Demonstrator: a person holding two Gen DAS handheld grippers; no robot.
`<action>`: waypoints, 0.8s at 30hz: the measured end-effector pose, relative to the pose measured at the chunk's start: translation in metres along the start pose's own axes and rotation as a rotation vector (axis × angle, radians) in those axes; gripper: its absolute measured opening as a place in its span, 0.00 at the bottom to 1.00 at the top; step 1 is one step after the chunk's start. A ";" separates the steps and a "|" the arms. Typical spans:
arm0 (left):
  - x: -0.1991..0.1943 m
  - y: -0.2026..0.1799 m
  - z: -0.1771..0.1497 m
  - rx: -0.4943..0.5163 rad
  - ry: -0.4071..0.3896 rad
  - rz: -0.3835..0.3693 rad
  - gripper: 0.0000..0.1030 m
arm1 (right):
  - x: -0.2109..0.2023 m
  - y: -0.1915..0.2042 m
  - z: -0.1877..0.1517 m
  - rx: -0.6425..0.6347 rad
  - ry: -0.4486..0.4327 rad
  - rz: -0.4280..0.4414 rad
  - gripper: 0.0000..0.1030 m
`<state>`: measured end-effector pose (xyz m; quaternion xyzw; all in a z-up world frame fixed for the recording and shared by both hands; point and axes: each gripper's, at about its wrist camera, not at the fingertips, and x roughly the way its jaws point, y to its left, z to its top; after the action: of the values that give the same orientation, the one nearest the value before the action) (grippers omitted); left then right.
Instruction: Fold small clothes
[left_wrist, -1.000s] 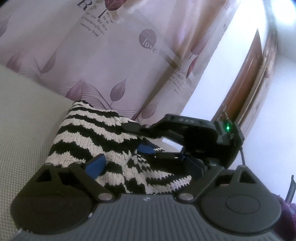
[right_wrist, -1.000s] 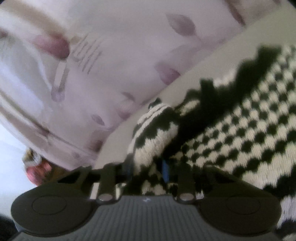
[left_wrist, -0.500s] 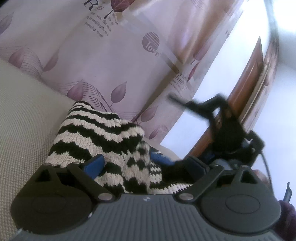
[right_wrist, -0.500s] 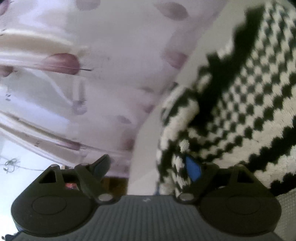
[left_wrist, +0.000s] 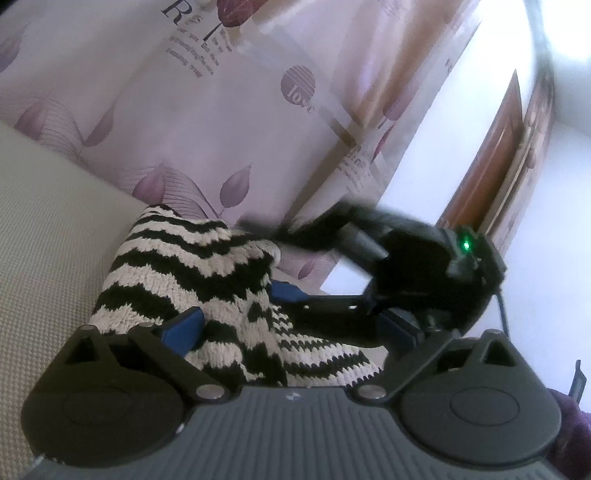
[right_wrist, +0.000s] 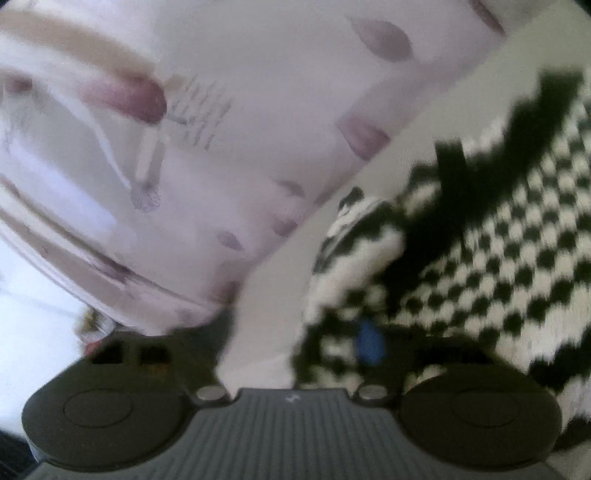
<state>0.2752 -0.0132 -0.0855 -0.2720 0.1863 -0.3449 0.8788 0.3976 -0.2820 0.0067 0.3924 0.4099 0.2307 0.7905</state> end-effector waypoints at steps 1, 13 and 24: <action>-0.001 0.001 0.000 -0.004 -0.001 -0.001 0.95 | 0.004 0.000 -0.001 -0.023 0.008 -0.033 0.29; -0.037 0.040 0.009 -0.265 -0.179 -0.004 0.97 | -0.001 0.004 0.000 -0.153 -0.042 -0.068 0.17; -0.019 0.023 0.004 -0.145 -0.075 0.052 0.99 | -0.060 0.002 0.044 -0.212 -0.158 -0.103 0.17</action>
<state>0.2759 0.0157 -0.0942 -0.3426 0.1847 -0.2971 0.8719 0.4007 -0.3407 0.0517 0.3021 0.3395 0.2001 0.8680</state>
